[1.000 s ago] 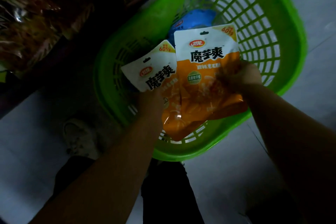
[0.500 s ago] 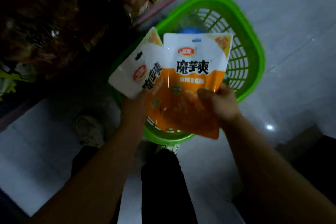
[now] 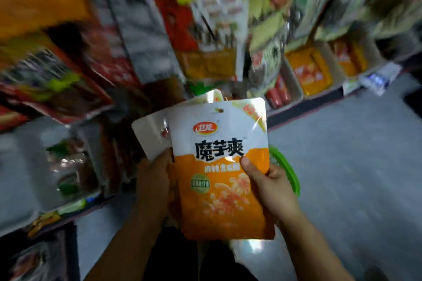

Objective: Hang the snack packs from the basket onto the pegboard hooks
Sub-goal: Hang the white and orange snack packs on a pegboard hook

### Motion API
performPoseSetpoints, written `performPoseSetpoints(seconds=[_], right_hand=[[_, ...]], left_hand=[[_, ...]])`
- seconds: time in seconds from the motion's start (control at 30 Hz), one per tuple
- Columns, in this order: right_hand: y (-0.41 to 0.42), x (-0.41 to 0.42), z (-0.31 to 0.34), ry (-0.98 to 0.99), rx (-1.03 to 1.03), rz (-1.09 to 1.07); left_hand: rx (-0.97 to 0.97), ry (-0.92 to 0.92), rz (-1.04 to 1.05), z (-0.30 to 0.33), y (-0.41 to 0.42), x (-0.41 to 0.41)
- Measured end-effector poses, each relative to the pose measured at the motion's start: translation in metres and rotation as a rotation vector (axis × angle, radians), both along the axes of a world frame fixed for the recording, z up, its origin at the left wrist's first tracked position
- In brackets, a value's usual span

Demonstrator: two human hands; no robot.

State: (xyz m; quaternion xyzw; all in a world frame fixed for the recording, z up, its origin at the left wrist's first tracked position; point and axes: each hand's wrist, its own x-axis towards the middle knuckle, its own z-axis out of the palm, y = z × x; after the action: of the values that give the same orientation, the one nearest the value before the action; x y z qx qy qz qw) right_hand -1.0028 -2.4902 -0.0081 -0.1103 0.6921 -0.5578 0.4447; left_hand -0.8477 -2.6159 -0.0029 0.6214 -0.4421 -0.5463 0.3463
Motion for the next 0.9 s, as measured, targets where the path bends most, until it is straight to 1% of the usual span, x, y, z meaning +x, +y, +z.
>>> performPoseSetpoints(seconds=[0.07,0.13,0.2,0.27,0.37,0.53,0.63,0.77,0.9], right_hand=[[-0.021,0.010,0.038,0.067,-0.071,0.067],[-0.043,0.021,0.070,0.139,-0.122,0.110],[-0.064,0.034,0.100,0.217,-0.171,0.148],[-0.081,0.049,0.127,0.269,-0.232,0.196],[-0.103,0.071,0.154,0.296,-0.301,0.259],[-0.133,0.096,0.185,0.240,-0.412,0.305],[-0.149,0.102,0.199,0.281,-0.436,0.289],[-0.169,0.109,0.209,0.343,-0.464,0.203],[-0.179,0.112,0.206,0.305,-0.477,0.201]], left_hand=[[-0.179,0.102,0.029,0.053,-0.015,0.012],[-0.400,0.152,0.008,0.106,-0.025,0.024],[-0.523,0.158,-0.013,0.144,-0.033,0.041],[-0.634,0.115,-0.031,0.174,-0.041,0.057],[-0.781,0.066,0.046,0.199,-0.057,0.088],[-0.825,0.172,0.185,0.227,-0.071,0.122],[-0.854,0.130,0.163,0.239,-0.083,0.130],[-0.885,0.145,0.137,0.245,-0.100,0.136],[-0.888,0.132,0.100,0.245,-0.112,0.135]])
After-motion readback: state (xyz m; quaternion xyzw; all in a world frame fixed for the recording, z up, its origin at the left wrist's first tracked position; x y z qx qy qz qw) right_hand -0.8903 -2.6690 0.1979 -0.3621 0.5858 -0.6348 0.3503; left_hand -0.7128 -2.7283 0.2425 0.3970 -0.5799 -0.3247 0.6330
